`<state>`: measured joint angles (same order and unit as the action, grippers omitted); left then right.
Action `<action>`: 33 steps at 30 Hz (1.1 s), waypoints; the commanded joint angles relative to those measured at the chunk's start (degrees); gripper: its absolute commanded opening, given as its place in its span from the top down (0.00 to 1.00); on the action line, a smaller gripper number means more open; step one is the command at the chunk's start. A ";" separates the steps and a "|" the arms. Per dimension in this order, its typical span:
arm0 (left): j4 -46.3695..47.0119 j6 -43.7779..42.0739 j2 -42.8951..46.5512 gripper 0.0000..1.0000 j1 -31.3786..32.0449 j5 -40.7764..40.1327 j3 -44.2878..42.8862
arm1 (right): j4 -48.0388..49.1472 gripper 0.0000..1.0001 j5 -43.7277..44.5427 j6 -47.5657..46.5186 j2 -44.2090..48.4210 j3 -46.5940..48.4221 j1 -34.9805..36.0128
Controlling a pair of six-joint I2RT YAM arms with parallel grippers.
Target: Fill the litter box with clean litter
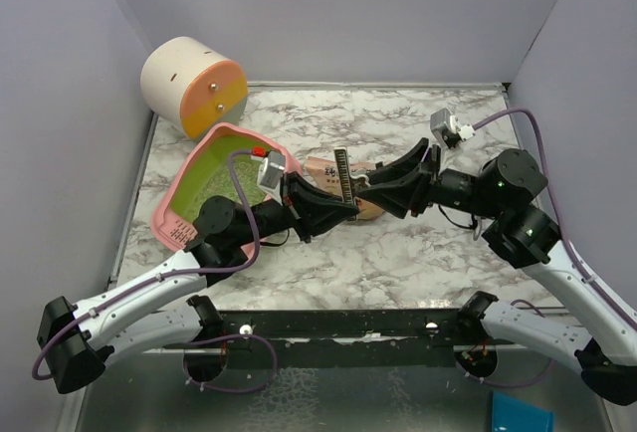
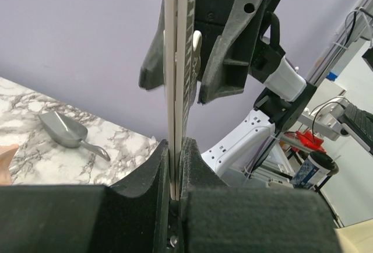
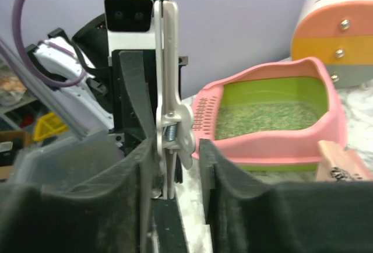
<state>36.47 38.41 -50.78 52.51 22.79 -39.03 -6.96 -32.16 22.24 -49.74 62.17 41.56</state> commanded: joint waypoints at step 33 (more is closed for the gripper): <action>0.09 -0.51 2.29 1.00 -0.13 1.69 -1.45 | 5.28 0.85 -8.13 0.08 -3.02 2.69 -0.25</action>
<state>35.14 38.15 -49.52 52.31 23.38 -39.22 -4.49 -35.46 21.15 -52.29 65.21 41.39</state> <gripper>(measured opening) 0.059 0.224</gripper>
